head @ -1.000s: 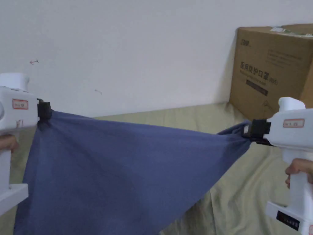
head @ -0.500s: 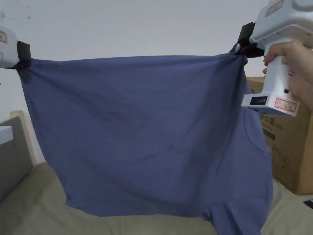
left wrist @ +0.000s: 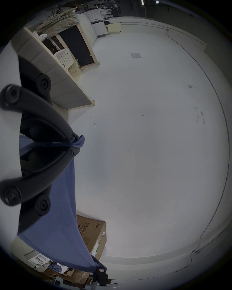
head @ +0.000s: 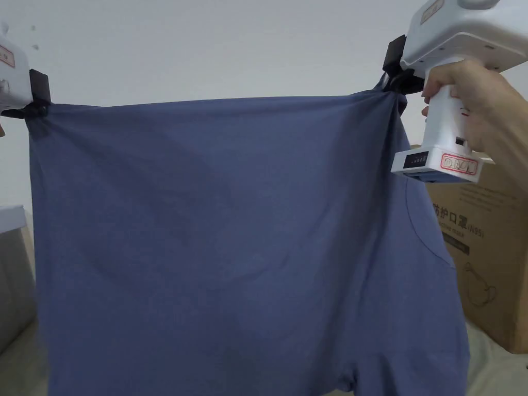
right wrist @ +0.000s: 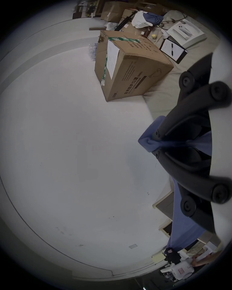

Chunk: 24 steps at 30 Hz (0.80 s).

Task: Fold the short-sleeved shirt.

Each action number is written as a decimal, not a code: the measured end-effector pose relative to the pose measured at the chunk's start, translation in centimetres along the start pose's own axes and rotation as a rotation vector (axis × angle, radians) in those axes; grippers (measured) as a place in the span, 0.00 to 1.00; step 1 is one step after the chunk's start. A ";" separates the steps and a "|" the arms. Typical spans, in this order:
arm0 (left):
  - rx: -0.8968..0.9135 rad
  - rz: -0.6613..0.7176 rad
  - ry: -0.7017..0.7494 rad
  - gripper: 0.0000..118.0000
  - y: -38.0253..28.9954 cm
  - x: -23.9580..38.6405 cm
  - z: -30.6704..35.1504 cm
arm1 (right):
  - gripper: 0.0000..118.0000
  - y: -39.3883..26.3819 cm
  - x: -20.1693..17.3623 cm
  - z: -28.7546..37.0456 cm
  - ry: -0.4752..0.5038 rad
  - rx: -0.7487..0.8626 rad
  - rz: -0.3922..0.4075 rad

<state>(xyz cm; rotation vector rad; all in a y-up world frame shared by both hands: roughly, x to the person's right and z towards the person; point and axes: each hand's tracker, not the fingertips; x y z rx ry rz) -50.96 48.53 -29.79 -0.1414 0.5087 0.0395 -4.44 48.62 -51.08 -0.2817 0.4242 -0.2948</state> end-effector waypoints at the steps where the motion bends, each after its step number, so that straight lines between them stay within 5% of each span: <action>1: 0.010 0.009 -0.003 0.01 0.2 0.0 -1.2 | 0.06 0.3 -0.3 -1.1 -0.002 -0.001 0.002; 15: 0.083 -0.010 0.029 0.01 3.4 -2.1 -14.2 | 0.06 3.0 -2.8 -12.1 0.010 0.052 0.029; 24: -0.056 0.008 0.041 0.01 -8.7 0.1 -17.7 | 0.06 -6.8 0.2 -19.2 -0.022 -0.117 0.046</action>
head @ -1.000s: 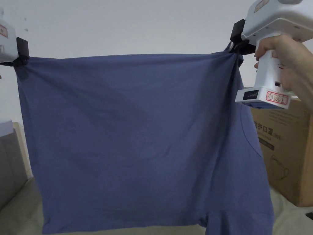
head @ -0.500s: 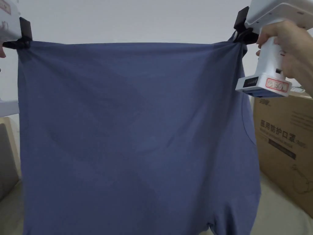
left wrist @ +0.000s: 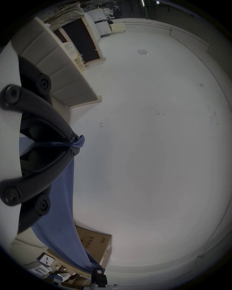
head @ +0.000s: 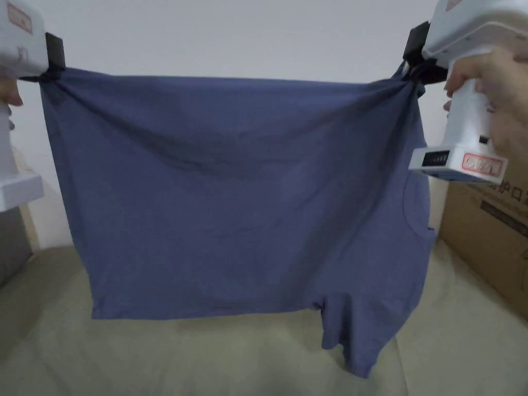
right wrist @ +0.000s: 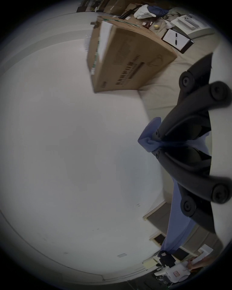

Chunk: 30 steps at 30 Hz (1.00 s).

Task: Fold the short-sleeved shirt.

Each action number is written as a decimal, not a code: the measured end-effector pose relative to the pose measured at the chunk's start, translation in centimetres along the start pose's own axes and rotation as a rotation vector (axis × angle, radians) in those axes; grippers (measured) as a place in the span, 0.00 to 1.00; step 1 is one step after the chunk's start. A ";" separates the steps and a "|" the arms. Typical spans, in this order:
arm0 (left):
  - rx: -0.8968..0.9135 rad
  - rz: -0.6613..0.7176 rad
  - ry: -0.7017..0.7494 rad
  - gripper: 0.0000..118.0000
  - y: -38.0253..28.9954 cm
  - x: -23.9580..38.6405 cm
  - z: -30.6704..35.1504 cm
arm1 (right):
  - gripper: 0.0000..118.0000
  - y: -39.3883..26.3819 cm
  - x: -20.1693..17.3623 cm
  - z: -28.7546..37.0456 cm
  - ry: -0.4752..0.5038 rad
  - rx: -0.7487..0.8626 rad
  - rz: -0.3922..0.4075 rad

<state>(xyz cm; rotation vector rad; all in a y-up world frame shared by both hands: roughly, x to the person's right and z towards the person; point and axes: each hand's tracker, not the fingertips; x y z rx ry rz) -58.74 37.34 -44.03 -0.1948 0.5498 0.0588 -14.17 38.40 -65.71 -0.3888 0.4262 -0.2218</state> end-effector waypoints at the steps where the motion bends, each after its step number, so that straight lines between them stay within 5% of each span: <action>1: -0.023 -0.003 -0.001 0.01 -2.3 0.3 -1.1 | 0.06 -2.0 0.5 -1.3 -0.004 -0.025 0.025; 4: -0.137 0.008 -0.007 0.01 -10.1 1.4 -3.2 | 0.06 -8.1 2.1 -5.7 -0.065 -0.136 0.074; 13: -0.480 0.075 -0.001 0.01 -31.0 2.7 -9.5 | 0.06 -27.2 9.6 -14.7 -0.164 -0.455 -0.084; 15: -0.512 0.083 -0.008 0.01 -33.6 2.2 -9.8 | 0.06 -30.3 10.5 -14.6 -0.138 -0.503 -0.069; 18: -0.531 0.088 -0.010 0.01 -35.8 1.5 -7.7 | 0.06 -33.0 11.0 -12.4 -0.158 -0.520 -0.014; 30: -0.507 0.109 -0.024 0.01 -37.6 -5.7 14.6 | 0.06 -40.2 12.0 10.2 -0.061 -0.527 -0.072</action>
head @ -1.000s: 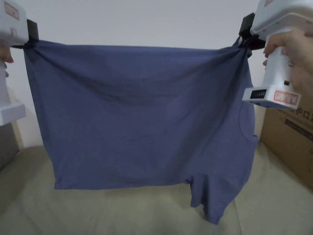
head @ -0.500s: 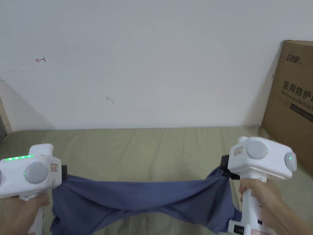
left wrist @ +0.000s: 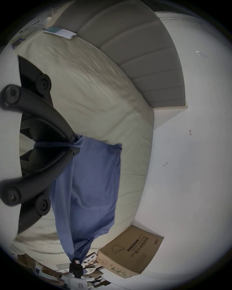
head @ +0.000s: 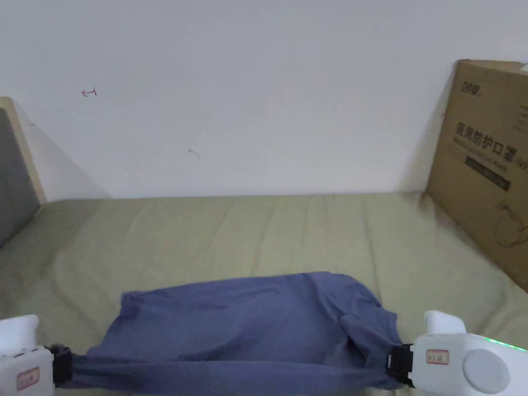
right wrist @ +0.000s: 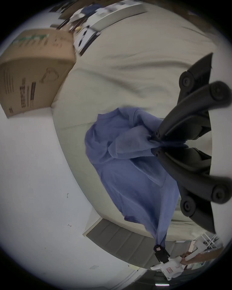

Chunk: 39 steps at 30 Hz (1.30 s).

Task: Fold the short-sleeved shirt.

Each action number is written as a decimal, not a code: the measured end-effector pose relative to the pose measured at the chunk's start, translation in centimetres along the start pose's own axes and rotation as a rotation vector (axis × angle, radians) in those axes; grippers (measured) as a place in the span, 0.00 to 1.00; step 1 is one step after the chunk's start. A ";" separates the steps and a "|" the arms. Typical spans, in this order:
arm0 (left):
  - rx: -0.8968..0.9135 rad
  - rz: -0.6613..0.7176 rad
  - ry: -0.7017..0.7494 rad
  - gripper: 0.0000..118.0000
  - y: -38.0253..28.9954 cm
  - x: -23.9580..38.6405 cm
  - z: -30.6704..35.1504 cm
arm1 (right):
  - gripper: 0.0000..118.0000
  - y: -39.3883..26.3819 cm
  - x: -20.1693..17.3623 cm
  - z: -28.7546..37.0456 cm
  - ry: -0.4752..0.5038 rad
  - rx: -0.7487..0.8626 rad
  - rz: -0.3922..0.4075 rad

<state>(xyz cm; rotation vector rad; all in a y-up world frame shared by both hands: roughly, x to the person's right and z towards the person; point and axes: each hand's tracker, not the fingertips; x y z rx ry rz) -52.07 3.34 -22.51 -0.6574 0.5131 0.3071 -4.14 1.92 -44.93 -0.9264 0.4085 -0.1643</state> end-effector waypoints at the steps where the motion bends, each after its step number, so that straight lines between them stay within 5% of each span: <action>1: 0.005 0.004 0.001 0.01 -1.6 -0.5 1.9 | 0.06 -2.3 0.0 1.8 -0.019 0.003 -0.017; 6: -0.030 0.007 0.058 0.01 -10.7 -2.4 10.0 | 0.06 -13.3 1.2 8.1 0.009 -0.033 -0.102; 15: -0.158 0.111 0.028 0.04 -20.7 -5.9 13.4 | 0.06 -22.6 3.1 9.4 -0.069 -0.110 -0.066; 16: -0.169 0.082 0.066 0.12 -21.4 -6.3 13.0 | 0.12 -22.6 3.3 9.3 -0.063 -0.107 -0.071; 19: -0.156 0.063 0.065 0.92 -21.6 -6.9 12.8 | 0.73 -21.6 2.7 9.6 -0.106 -0.111 -0.007; 20: -0.173 0.055 0.046 1.00 -20.8 -6.7 12.7 | 0.81 -21.4 2.7 9.9 -0.104 -0.074 0.014; 24: -0.077 0.074 -0.001 0.99 -18.4 -6.2 13.7 | 0.79 -19.2 2.2 11.3 -0.087 -0.009 0.060; 25: -0.075 0.069 -0.013 0.99 -17.6 -5.8 13.7 | 0.75 -18.3 2.1 11.5 -0.084 -0.001 0.064; 26: -0.082 0.057 -0.030 0.96 -16.9 -5.3 13.5 | 0.59 -17.5 2.1 11.6 -0.057 0.020 0.072; 27: -0.089 0.041 -0.043 0.84 -16.4 -4.8 13.3 | 0.43 -16.8 1.8 11.9 -0.033 0.035 0.079; 28: -0.086 0.013 -0.064 0.60 -15.4 -3.6 13.1 | 0.22 -16.0 1.8 12.0 -0.014 0.051 0.073; 29: -0.072 0.006 -0.073 0.21 -14.9 -3.0 13.0 | 0.02 -15.2 1.7 11.9 -0.008 0.061 0.068; 30: -0.055 0.011 -0.084 0.02 -14.4 -2.4 12.6 | 0.01 -14.3 1.7 11.4 -0.015 0.062 0.060; 39: -0.046 0.055 -0.083 0.00 -9.6 1.7 5.1 | 0.00 -3.2 3.5 0.8 -0.043 -0.027 0.080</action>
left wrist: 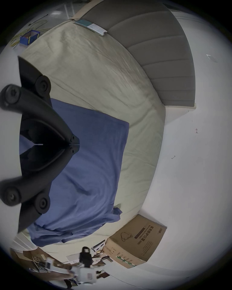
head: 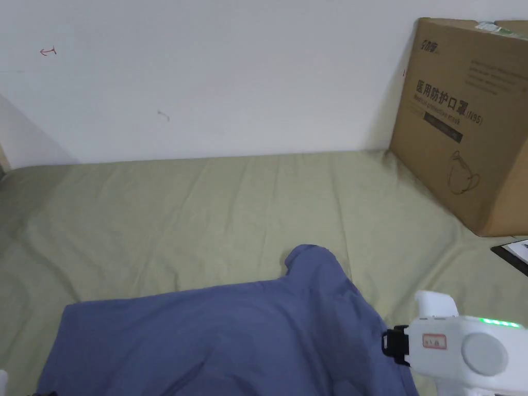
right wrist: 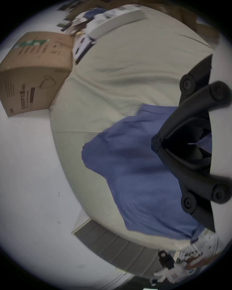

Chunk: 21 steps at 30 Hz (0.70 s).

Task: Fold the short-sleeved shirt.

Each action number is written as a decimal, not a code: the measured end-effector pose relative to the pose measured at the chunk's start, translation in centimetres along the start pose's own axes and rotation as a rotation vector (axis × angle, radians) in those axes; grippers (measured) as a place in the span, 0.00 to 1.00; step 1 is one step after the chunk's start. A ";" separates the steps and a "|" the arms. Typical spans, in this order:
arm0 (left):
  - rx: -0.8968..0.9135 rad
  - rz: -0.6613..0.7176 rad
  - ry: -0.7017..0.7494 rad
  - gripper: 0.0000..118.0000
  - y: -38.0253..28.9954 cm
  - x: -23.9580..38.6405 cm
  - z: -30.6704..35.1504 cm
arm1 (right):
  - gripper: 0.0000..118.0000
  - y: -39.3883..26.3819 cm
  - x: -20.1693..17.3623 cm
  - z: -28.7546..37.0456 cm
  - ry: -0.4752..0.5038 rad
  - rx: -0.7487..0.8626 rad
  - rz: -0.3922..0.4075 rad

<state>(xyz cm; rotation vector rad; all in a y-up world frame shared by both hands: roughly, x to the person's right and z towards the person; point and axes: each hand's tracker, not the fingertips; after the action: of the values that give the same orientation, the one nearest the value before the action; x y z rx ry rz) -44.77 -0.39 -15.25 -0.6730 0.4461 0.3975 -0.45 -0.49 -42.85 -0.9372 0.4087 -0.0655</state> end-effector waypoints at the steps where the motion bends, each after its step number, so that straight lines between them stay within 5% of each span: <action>1: -0.006 -0.011 0.004 0.00 0.6 0.3 -0.5 | 0.00 1.7 0.0 -1.7 -0.034 -0.008 0.048; 3: -0.001 -0.039 0.026 0.00 1.4 0.9 -1.7 | 0.04 4.9 0.2 -5.2 -0.028 -0.007 0.051; 4: -0.004 -0.037 0.025 0.00 1.8 1.1 -2.3 | 0.24 6.6 0.3 -7.2 -0.029 -0.020 0.060; 5: -0.004 -0.035 0.024 0.00 2.1 1.0 -2.6 | 0.67 8.0 0.3 -9.0 -0.074 -0.048 0.059; 6: -0.009 -0.033 0.021 0.00 2.5 1.0 -3.3 | 0.84 9.5 0.4 -11.5 -0.109 -0.086 0.078; 9: -0.030 -0.055 0.049 0.00 2.9 1.2 -4.8 | 0.69 11.6 1.1 -16.8 -0.106 -0.107 0.102; 11: -0.051 -0.055 0.057 0.00 3.2 0.9 -6.1 | 0.59 12.0 1.3 -19.8 -0.206 -0.190 0.102; 14: -0.073 -0.045 0.066 0.00 3.7 0.1 -8.0 | 0.54 11.1 0.3 -20.9 -0.227 -0.192 0.151; 16: -0.082 -0.043 0.079 0.00 4.4 -0.1 -9.3 | 0.40 10.8 -0.7 -20.0 -0.232 -0.189 0.214; 17: -0.084 -0.044 0.077 0.01 4.8 -0.2 -9.6 | 0.22 10.9 -0.7 -19.7 -0.222 -0.190 0.186; 18: -0.091 -0.045 0.078 0.12 5.3 -0.2 -10.1 | 0.05 10.9 -0.9 -19.4 -0.251 -0.189 0.152; 20: -0.099 -0.045 0.082 0.60 6.4 -0.3 -11.3 | 0.03 11.0 -1.5 -19.0 -0.271 -0.184 0.186; 21: -0.110 -0.048 0.074 0.74 7.1 -0.5 -11.7 | 0.03 10.9 -1.7 -19.1 -0.273 -0.193 0.196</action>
<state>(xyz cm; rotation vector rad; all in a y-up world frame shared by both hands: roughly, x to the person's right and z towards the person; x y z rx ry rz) -51.73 -3.21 -26.70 -0.8055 0.4802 0.3543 -10.43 -8.32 -60.91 -1.0753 0.2539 0.2825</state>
